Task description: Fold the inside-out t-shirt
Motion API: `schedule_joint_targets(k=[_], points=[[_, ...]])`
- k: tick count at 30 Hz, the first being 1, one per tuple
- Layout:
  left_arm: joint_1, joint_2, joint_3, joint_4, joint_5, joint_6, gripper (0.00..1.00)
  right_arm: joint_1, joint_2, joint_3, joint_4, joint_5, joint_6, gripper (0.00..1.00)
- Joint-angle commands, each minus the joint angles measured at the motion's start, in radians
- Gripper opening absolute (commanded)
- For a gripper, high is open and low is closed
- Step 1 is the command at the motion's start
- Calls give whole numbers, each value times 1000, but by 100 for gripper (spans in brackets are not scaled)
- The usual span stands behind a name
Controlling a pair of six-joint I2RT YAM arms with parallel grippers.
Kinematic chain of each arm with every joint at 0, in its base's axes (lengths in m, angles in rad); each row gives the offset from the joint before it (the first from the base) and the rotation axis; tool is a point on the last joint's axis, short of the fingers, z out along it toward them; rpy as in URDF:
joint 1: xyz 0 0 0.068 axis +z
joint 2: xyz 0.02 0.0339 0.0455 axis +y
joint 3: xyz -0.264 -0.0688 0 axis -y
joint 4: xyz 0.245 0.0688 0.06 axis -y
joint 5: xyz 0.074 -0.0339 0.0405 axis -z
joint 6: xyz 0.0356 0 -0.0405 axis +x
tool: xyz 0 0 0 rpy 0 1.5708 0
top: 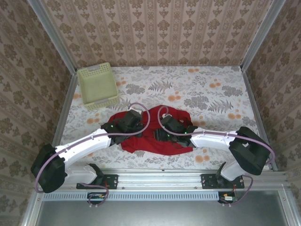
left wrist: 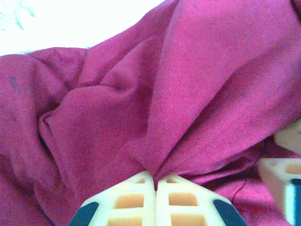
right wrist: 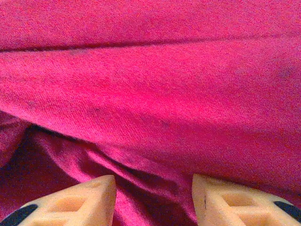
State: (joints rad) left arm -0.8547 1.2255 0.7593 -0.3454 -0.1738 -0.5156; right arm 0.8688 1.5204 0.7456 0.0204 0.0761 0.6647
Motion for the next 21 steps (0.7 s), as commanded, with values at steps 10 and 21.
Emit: schedule_joint_targets(k=[10, 21], points=[[41, -20, -7, 36, 69, -21, 1, 21, 188, 132, 126, 116, 12, 61], [75, 6, -11, -5, 54, -50, 1, 23, 220, 165, 83, 134, -2, 10]])
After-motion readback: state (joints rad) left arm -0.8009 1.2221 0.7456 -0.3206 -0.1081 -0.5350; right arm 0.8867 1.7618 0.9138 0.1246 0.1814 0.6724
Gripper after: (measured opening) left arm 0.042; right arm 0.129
